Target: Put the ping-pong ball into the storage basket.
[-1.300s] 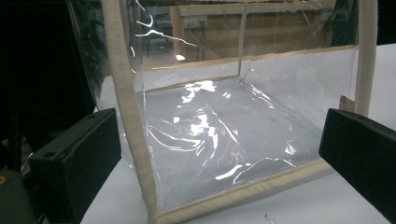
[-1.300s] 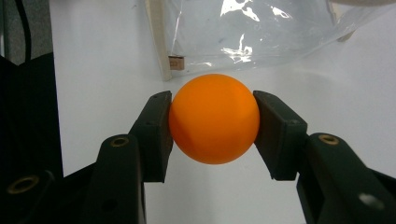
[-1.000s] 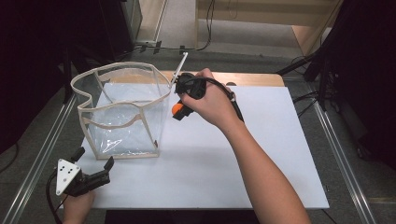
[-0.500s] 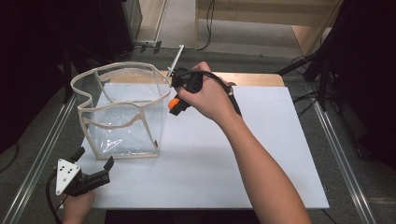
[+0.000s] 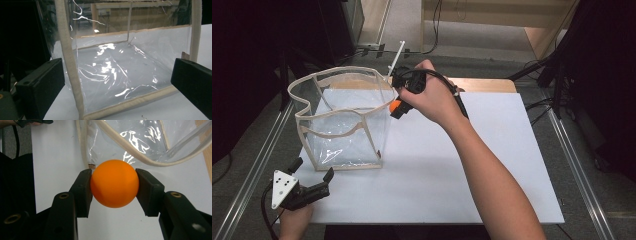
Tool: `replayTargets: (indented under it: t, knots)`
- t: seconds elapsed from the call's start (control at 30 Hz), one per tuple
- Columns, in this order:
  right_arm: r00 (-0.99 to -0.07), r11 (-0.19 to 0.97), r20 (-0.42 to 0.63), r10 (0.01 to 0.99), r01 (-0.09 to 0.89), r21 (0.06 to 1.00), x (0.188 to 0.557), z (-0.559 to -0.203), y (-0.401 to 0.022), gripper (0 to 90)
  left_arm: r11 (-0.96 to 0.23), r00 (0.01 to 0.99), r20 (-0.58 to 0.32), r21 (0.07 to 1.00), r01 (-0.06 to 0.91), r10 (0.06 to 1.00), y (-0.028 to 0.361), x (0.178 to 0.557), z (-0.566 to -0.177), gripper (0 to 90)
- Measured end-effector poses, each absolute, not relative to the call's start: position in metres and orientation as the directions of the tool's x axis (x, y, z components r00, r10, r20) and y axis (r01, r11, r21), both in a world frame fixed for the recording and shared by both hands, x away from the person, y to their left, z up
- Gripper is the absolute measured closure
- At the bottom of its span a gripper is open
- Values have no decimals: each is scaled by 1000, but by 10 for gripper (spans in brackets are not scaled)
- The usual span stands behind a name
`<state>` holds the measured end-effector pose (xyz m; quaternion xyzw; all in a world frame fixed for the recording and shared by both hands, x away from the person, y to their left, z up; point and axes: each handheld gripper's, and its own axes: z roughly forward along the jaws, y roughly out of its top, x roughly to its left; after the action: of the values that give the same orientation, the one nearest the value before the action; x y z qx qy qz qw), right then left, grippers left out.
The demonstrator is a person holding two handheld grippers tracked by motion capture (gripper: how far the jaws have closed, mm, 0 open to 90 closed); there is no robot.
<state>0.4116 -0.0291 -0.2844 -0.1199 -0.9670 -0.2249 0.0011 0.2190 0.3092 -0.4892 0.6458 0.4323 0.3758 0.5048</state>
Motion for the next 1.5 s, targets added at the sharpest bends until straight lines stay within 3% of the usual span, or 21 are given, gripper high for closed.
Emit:
replayTargets:
  t: [1.1, 1.5]
  knots:
    - [-976, 873, 43, 212, 209, 442, 422, -267, -3, 484, -118, 346, 49, 977, 180, 937, 310, 219, -489, 0]
    - [-969, 867, 31, 245, 233, 440, 434, -261, 6, 484, -116, 346, 48, 977, 180, 937, 310, 219, -489, 0]
